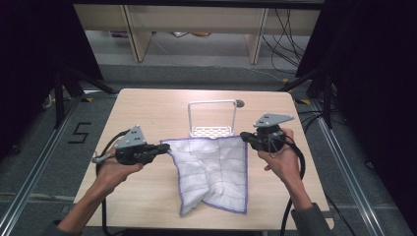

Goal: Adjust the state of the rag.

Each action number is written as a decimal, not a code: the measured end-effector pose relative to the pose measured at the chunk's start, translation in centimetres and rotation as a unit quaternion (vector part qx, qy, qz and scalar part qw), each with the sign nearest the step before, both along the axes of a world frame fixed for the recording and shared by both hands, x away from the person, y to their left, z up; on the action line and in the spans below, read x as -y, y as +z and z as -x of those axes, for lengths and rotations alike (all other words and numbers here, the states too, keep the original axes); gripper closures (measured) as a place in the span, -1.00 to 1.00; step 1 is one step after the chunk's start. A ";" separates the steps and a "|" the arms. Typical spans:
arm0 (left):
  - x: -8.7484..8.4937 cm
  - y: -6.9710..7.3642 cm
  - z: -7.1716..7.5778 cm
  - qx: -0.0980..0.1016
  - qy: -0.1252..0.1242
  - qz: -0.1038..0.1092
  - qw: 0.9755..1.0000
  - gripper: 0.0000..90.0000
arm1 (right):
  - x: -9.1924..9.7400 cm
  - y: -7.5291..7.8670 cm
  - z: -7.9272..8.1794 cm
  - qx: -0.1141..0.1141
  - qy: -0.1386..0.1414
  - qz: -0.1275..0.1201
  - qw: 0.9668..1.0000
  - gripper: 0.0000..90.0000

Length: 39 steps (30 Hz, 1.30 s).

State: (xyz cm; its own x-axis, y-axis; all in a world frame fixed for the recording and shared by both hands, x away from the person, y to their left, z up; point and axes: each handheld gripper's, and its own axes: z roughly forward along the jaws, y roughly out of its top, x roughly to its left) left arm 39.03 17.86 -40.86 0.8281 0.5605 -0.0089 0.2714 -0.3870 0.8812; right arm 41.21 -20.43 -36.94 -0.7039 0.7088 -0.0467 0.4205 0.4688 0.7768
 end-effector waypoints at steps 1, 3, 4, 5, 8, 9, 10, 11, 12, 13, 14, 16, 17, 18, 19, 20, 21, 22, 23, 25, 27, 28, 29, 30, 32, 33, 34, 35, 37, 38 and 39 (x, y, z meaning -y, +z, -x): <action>0.3 -1.1 -0.8 -0.007 0.011 -0.010 1.000 0.99 | -0.2 -1.3 -1.0 -0.016 -0.016 0.006 1.000 0.99; 0.5 -2.1 -1.7 -0.014 0.016 -0.017 1.000 0.99 | -0.6 -3.7 -2.9 -0.040 -0.035 0.003 0.999 0.99; 0.7 -3.1 -2.5 -0.026 0.023 -0.013 0.999 0.99 | -0.6 -3.7 -2.9 -0.040 -0.035 0.003 0.999 0.99; 0.8 -4.8 -3.8 -0.041 0.033 -0.014 0.999 0.99 | -1.1 -5.6 -4.5 -0.056 -0.036 0.012 0.998 0.99; 0.7 -6.1 -4.8 -0.050 0.049 -0.019 0.997 0.99 | -1.8 -7.2 -5.5 -0.053 -0.042 0.013 0.998 0.99; 0.4 -6.7 -5.4 -0.055 0.056 -0.024 0.997 0.99 | -2.3 -8.1 -6.1 -0.065 -0.044 0.034 0.996 0.98; 0.4 -6.7 -5.4 -0.055 0.056 -0.024 0.997 0.99 | -2.5 -8.4 -6.3 -0.074 -0.044 0.046 0.995 0.98; 0.3 -7.2 -5.7 -0.059 0.067 -0.022 0.996 0.99 | -2.6 -8.9 -6.6 -0.070 -0.047 0.058 0.995 0.98; 0.1 -7.4 -5.8 -0.061 0.063 -0.031 0.996 0.99 | -2.8 -9.2 -6.9 -0.074 -0.052 0.061 0.994 0.98; 0.1 -7.4 -5.8 -0.061 0.063 -0.031 0.996 0.99 | -2.8 -9.2 -6.9 -0.074 -0.052 0.061 0.994 0.98; 0.2 -7.7 -5.7 -0.067 0.061 -0.029 0.995 0.99 | -2.9 -9.7 -7.0 -0.080 -0.056 0.057 0.994 0.98; 0.4 -8.0 -5.4 -0.071 0.056 -0.029 0.996 0.99 | -3.0 -10.5 -7.3 -0.077 -0.051 0.079 0.993 0.98; 0.6 -8.1 -5.1 -0.071 0.050 -0.037 0.995 0.98 | -3.0 -11.1 -7.3 -0.079 -0.052 0.085 0.992 0.97; 0.4 -8.0 -5.1 -0.070 0.042 -0.048 0.995 0.97 | -3.0 -11.3 -7.2 -0.085 -0.058 0.082 0.991 0.97; 0.4 -8.0 -5.1 -0.070 0.042 -0.048 0.995 0.95 | -3.0 -11.3 -7.2 -0.085 -0.058 0.082 0.991 0.97; 0.7 -8.1 -4.8 -0.076 0.046 -0.031 0.996 0.95 | -2.8 -11.4 -7.2 -0.082 -0.050 0.090 0.991 0.96; 0.6 -8.0 -4.4 -0.079 0.043 -0.030 0.996 0.80 | -2.7 -11.4 -7.1 -0.075 -0.061 0.098 0.990 0.81; 0.6 -8.0 -4.4 -0.079 0.043 -0.030 0.996 0.73 | -2.7 -11.4 -7.1 -0.075 -0.061 0.098 0.990 0.81; 0.6 -7.8 -4.1 -0.081 0.038 -0.028 0.996 0.73 | -2.7 -11.3 -7.0 -0.075 -0.074 0.099 0.989 0.61; 0.2 -7.3 -2.5 -0.077 0.035 -0.024 0.996 0.45 | -2.3 -10.4 -6.3 -0.055 -0.094 0.113 0.988 0.30; 0.2 -7.2 -1.8 -0.078 0.034 -0.021 0.996 0.21 | -2.1 -10.0 -5.9 -0.052 -0.096 0.118 0.987 0.19; 0.1 -7.1 -1.1 -0.082 0.033 -0.020 0.996 0.07 | -1.6 -9.2 -4.5 -0.040 -0.097 0.124 0.987 0.10; -0.1 -7.0 0.5 -0.094 0.029 -0.019 0.995 0.01 | -1.2 -8.8 -3.6 -0.040 -0.100 0.110 0.988 0.08; -0.1 -7.1 1.4 -0.097 0.022 -0.015 0.995 -0.02 | -0.8 -8.5 -2.5 -0.042 -0.106 0.093 0.989 0.06; 0.0 -7.2 2.5 -0.100 0.014 -0.010 0.995 -0.04 | -0.4 -8.3 -1.5 -0.045 -0.101 0.082 0.990 0.02; 0.0 -7.2 3.1 -0.103 0.008 -0.011 0.995 -0.11 | 0.2 -8.2 0.7 -0.047 -0.079 0.076 0.993 -0.01; 0.4 -7.5 4.9 -0.108 -0.004 -0.008 0.994 -0.13 | 0.4 -8.3 2.0 -0.052 -0.074 0.065 0.994 -0.03; 0.4 -7.5 4.9 -0.108 -0.004 -0.008 0.994 -0.15 | 0.4 -8.3 2.0 -0.052 -0.074 0.065 0.994 -0.03; 0.7 -7.8 6.4 -0.110 -0.014 -0.012 0.994 -0.17 | 0.6 -8.9 4.3 -0.067 -0.054 0.046 0.995 -0.03; 1.0 -8.0 7.1 -0.108 -0.017 -0.011 0.994 -0.18 | 0.7 -9.1 5.5 -0.081 -0.053 0.038 0.995 -0.03; 1.2 -8.1 7.7 -0.105 -0.018 -0.017 0.994 -0.18 | 0.8 -9.6 6.5 -0.078 -0.045 0.034 0.995 -0.03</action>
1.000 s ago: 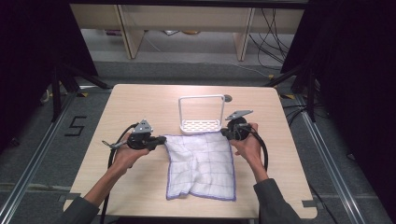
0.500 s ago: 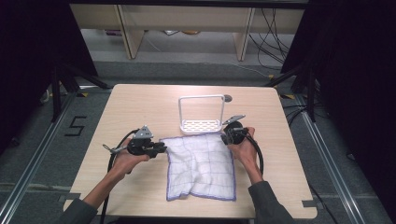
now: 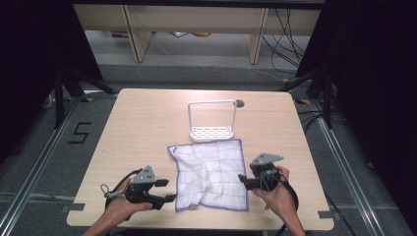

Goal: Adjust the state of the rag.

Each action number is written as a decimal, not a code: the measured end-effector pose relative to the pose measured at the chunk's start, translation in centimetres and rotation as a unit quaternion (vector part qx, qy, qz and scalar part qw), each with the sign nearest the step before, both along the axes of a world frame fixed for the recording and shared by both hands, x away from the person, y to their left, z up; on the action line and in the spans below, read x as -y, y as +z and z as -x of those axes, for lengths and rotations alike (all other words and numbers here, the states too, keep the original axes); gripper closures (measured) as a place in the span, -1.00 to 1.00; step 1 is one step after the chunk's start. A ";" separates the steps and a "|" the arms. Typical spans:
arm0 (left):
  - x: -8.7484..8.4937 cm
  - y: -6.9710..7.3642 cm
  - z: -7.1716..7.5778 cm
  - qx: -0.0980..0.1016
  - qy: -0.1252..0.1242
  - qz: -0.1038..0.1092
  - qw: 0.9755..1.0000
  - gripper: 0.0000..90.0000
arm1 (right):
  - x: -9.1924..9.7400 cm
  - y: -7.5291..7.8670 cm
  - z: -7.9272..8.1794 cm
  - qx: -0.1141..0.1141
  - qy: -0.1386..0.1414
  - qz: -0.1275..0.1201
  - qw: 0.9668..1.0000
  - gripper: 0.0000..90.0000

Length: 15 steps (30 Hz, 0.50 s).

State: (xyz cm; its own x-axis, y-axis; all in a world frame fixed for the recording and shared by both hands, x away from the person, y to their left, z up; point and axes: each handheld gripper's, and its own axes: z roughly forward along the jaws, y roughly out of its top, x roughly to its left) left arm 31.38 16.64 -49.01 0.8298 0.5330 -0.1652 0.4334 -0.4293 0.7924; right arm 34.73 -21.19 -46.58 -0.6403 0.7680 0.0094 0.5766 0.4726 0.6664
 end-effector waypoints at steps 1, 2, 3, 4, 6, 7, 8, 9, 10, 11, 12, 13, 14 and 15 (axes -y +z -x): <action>0.4 -0.2 0.6 0.006 -0.003 -0.012 1.000 -0.18 | 0.1 -0.2 1.0 -0.013 0.005 -0.003 1.000 -0.03; 0.9 -0.7 1.1 0.023 -0.012 -0.028 0.999 -0.18 | 0.0 -0.5 2.5 -0.012 0.012 0.002 1.000 -0.01; 1.2 -1.0 1.3 0.024 -0.014 -0.031 0.999 -0.19 | -0.1 -0.5 3.1 -0.009 0.013 0.008 1.000 -0.01; 1.4 -1.1 1.3 0.025 -0.022 -0.040 0.999 -0.19 | -0.2 -0.7 3.7 -0.004 0.012 0.010 1.000 -0.01; 1.7 -1.2 1.4 0.022 -0.027 -0.038 0.999 -0.19 | -0.3 -0.7 4.3 -0.015 0.010 0.013 1.000 0.01; 1.9 -1.2 1.4 0.025 -0.024 -0.032 0.999 -0.18 | -0.2 -1.0 4.5 -0.002 0.025 0.021 0.999 0.02; 1.9 -1.2 1.4 0.028 -0.026 -0.040 0.998 -0.18 | -0.2 -1.2 5.0 -0.006 0.023 0.024 0.999 0.04; 2.4 -1.5 1.5 0.022 -0.024 -0.039 0.999 -0.17 | -0.3 -1.4 5.2 -0.012 0.021 0.016 1.000 0.05; 2.5 -1.6 1.4 0.025 -0.027 -0.044 0.998 -0.17 | -0.2 -1.6 5.4 -0.010 0.026 0.022 0.999 0.06; 2.7 -1.8 1.3 0.027 -0.031 -0.047 0.998 -0.16 | -0.3 -1.8 5.5 -0.012 0.031 0.027 0.999 0.08; 2.9 -1.9 1.2 0.028 -0.032 -0.057 0.997 -0.16 | -0.4 -2.2 5.6 -0.013 0.026 0.024 0.999 0.08; 3.2 -2.1 1.2 0.028 -0.027 -0.054 0.998 -0.15 | -0.5 -2.3 5.7 -0.029 0.027 0.027 0.999 0.09; 3.2 -2.1 1.2 0.028 -0.027 -0.054 0.998 -0.12 | -0.5 -2.3 5.7 -0.029 0.027 0.027 0.999 0.09; 3.7 -2.3 1.0 0.032 -0.033 -0.061 0.997 -0.07 | -0.8 -2.8 5.7 -0.035 0.031 0.025 0.999 0.13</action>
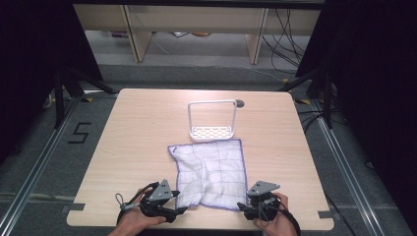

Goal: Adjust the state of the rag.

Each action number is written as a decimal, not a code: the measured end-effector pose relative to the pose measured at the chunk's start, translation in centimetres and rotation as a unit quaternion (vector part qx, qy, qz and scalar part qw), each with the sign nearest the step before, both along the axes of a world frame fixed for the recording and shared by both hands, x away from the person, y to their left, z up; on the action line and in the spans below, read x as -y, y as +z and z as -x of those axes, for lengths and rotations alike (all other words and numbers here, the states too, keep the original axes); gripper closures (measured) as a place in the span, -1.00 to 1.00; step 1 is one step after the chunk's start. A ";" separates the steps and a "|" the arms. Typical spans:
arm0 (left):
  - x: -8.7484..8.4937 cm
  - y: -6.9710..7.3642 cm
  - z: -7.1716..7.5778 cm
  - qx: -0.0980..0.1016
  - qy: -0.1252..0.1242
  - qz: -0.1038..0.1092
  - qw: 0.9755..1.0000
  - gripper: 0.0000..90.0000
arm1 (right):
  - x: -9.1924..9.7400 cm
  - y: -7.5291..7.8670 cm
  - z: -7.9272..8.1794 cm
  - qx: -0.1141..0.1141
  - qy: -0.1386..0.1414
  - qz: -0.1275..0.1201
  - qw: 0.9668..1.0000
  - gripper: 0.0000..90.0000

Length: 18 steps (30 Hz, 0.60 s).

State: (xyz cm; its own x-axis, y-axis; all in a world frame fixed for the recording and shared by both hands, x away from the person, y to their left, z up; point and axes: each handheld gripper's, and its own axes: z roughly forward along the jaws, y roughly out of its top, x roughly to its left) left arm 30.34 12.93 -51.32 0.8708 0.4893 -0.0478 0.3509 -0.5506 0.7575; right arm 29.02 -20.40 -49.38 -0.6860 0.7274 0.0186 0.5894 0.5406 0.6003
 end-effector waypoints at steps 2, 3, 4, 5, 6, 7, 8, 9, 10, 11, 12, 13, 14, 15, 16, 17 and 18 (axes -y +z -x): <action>0.2 -0.1 -0.1 0.004 -0.007 -0.012 1.000 0.00 | 0.0 -0.1 -0.1 -0.004 0.006 0.008 1.000 0.16; 0.5 -0.2 -0.1 0.002 -0.007 -0.016 1.000 0.00 | -0.1 -0.3 -0.1 -0.003 0.010 0.011 1.000 0.19; 0.7 -0.3 -0.2 0.014 -0.013 -0.034 0.999 0.08 | 0.0 -0.4 -0.2 0.000 0.013 0.014 1.000 0.20; 0.7 -0.3 -0.4 0.027 -0.022 -0.039 0.999 0.32 | 0.1 -0.5 -0.2 0.003 0.010 0.002 1.000 0.40; 0.9 -0.2 -0.3 0.022 -0.021 -0.036 0.999 0.32 | 0.1 -0.5 -0.2 0.003 0.010 0.002 1.000 0.40; 0.9 -0.1 -0.5 0.035 -0.032 -0.050 0.998 0.47 | 0.1 -0.5 -0.2 0.002 0.012 0.000 1.000 0.49; 0.9 -0.1 -0.5 0.037 -0.035 -0.046 0.998 0.72 | 0.1 -0.5 -0.2 0.000 0.024 -0.004 1.000 0.73; 0.9 -0.1 -0.5 0.037 -0.035 -0.046 0.998 0.79 | 0.1 -0.5 -0.2 0.000 0.024 -0.004 1.000 0.73; 0.8 -0.1 -0.5 0.037 -0.036 -0.050 0.997 0.79 | 0.2 -0.4 -0.2 0.001 0.030 0.004 1.000 0.83; 0.7 0.0 -0.4 0.032 -0.037 -0.044 0.998 0.85 | 0.3 -0.4 -0.2 0.009 0.038 0.010 0.999 0.90; 0.5 0.0 -0.4 0.032 -0.034 -0.042 0.998 0.88 | 0.4 -0.1 0.0 0.003 0.034 0.019 0.999 0.93; 0.0 0.4 -0.2 0.029 -0.040 -0.032 0.998 0.88 | 0.6 0.0 0.1 0.012 0.035 0.016 0.999 0.93; 0.0 0.4 -0.2 0.029 -0.040 -0.032 0.998 0.88 | 0.6 0.0 0.1 0.012 0.035 0.016 0.999 0.93; -0.4 0.7 0.0 0.032 -0.043 -0.031 0.998 0.88 | 0.8 0.5 0.2 0.017 0.032 0.012 0.999 0.94; -1.1 1.0 0.5 0.028 -0.042 -0.025 0.998 0.88 | 1.3 1.4 0.9 0.024 0.030 0.001 0.999 0.94; -1.1 1.0 0.5 0.028 -0.042 -0.025 0.998 0.88 | 1.3 1.4 0.9 0.024 0.030 0.001 0.999 0.94; -1.5 1.0 0.8 0.023 -0.045 -0.021 0.998 0.88 | 1.7 2.0 1.3 0.027 0.038 0.007 0.999 0.94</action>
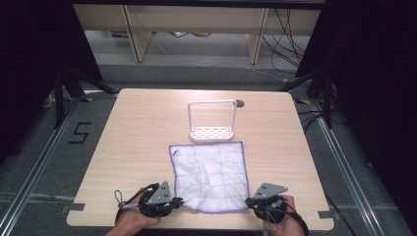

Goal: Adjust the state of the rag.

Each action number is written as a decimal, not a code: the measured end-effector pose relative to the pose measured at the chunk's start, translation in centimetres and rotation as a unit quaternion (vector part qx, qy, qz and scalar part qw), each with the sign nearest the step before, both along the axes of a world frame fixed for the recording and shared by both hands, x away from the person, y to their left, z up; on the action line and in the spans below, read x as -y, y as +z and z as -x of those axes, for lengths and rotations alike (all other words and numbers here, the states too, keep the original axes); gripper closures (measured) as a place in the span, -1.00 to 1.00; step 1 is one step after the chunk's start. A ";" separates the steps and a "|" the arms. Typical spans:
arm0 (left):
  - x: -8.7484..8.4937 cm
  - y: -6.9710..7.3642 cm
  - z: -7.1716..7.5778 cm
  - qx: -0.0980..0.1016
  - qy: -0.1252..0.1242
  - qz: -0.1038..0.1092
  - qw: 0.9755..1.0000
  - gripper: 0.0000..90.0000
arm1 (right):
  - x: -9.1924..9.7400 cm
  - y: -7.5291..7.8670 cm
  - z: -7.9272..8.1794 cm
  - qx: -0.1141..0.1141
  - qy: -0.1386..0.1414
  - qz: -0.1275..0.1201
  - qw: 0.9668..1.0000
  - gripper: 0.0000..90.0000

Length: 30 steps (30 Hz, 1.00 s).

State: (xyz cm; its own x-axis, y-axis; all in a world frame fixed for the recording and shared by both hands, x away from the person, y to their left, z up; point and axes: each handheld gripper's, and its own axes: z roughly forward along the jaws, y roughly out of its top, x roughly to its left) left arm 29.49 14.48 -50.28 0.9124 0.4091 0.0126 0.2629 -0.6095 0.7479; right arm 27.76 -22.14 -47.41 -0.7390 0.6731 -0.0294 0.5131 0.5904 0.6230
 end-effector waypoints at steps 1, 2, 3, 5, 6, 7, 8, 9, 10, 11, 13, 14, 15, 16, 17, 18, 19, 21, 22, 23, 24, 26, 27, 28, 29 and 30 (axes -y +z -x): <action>-0.5 0.0 0.6 -0.004 -0.004 0.001 1.000 0.88 | 0.4 0.2 1.1 0.005 -0.003 -0.010 1.000 0.93; -0.6 -0.1 0.9 -0.007 -0.006 0.001 1.000 0.88 | 0.5 0.1 1.6 0.002 -0.002 -0.014 1.000 0.93; -0.6 -0.1 0.9 -0.007 -0.006 0.001 1.000 0.88 | 0.5 0.1 1.6 0.002 -0.002 -0.014 1.000 0.93; -0.6 -0.5 1.5 -0.010 -0.012 -0.006 1.000 0.88 | 0.4 -0.7 2.3 -0.019 0.001 -0.016 1.000 0.90; -0.6 -0.5 1.5 -0.010 -0.014 -0.013 1.000 0.88 | 0.2 -1.0 2.3 -0.023 -0.001 -0.014 1.000 0.85; -0.6 -0.5 1.5 -0.014 -0.012 -0.010 1.000 0.87 | 0.1 -1.2 2.2 -0.025 -0.004 -0.010 1.000 0.76; -0.6 -0.5 1.5 -0.014 -0.012 -0.010 1.000 0.84 | 0.1 -1.2 2.2 -0.025 -0.004 -0.010 1.000 0.76; -0.6 -0.6 1.4 -0.017 -0.007 -0.009 1.000 0.84 | 0.0 -1.1 2.1 -0.034 -0.009 -0.007 0.999 0.68; -0.7 -0.7 1.3 -0.024 0.001 -0.005 1.000 0.77 | -0.1 -1.2 2.0 -0.019 -0.011 -0.007 1.000 0.58; -0.8 -0.7 1.3 -0.028 0.009 -0.002 1.000 0.64 | 0.0 -1.0 1.9 -0.025 -0.016 -0.006 1.000 0.46; -1.1 -0.4 1.1 -0.047 0.025 0.021 0.998 0.22 | 0.2 -0.6 1.4 -0.011 -0.035 -0.021 0.999 0.26; -1.3 -0.1 0.9 -0.052 0.026 0.033 0.998 0.13 | 0.4 -0.3 1.1 -0.006 -0.035 -0.022 0.999 0.20; -1.3 -0.1 0.9 -0.052 0.026 0.033 0.998 0.05 | 0.4 -0.3 1.1 -0.006 -0.035 -0.022 0.999 0.20; -1.7 0.6 0.4 -0.051 0.038 0.052 0.997 -0.03 | 0.6 0.1 0.3 0.007 -0.043 -0.032 0.999 0.13; -1.7 0.6 0.4 -0.051 0.038 0.052 0.997 -0.09 | 0.6 0.1 0.3 0.007 -0.043 -0.032 0.999 0.13; -2.1 1.0 -0.1 -0.048 0.054 0.063 0.995 -0.09 | 0.7 0.2 -0.3 0.014 -0.047 -0.035 0.998 0.09; -2.3 1.3 -0.4 -0.046 0.061 0.066 0.995 -0.13 | 0.9 0.4 -1.3 0.025 -0.050 -0.037 0.998 0.05; -2.8 1.8 -1.7 -0.037 0.081 0.075 0.993 -0.16 | 1.0 0.7 -2.9 0.030 -0.059 -0.043 0.997 0.03; -3.4 2.2 -3.5 -0.029 0.110 0.077 0.991 -0.17 | 0.9 1.0 -5.0 0.043 -0.072 -0.037 0.996 -0.01; -3.4 2.2 -3.5 -0.029 0.110 0.077 0.991 -0.18 | 0.9 1.0 -5.0 0.043 -0.072 -0.037 0.996 -0.01; -3.8 2.3 -5.6 -0.024 0.128 0.072 0.989 -0.18 | 0.7 1.0 -7.0 0.043 -0.081 -0.032 0.995 -0.04; -4.1 2.4 -6.6 -0.022 0.135 0.064 0.989 -0.17 | 0.6 1.1 -7.9 0.038 -0.085 -0.035 0.995 -0.03; -4.2 2.1 -8.5 -0.027 0.162 0.076 0.983 -0.16 | 0.4 1.3 -9.7 0.038 -0.092 -0.034 0.994 -0.03; -4.2 2.1 -8.5 -0.027 0.162 0.076 0.983 -0.16 | 0.4 1.3 -9.7 0.038 -0.092 -0.034 0.994 -0.03; -4.4 2.0 -9.4 -0.024 0.167 0.066 0.984 -0.16 | 0.4 1.6 -11.3 0.038 -0.104 -0.036 0.993 -0.04; -4.2 1.8 -10.9 -0.029 0.183 0.063 0.981 -0.17 | 0.5 1.6 -12.2 0.043 -0.103 -0.037 0.993 -0.06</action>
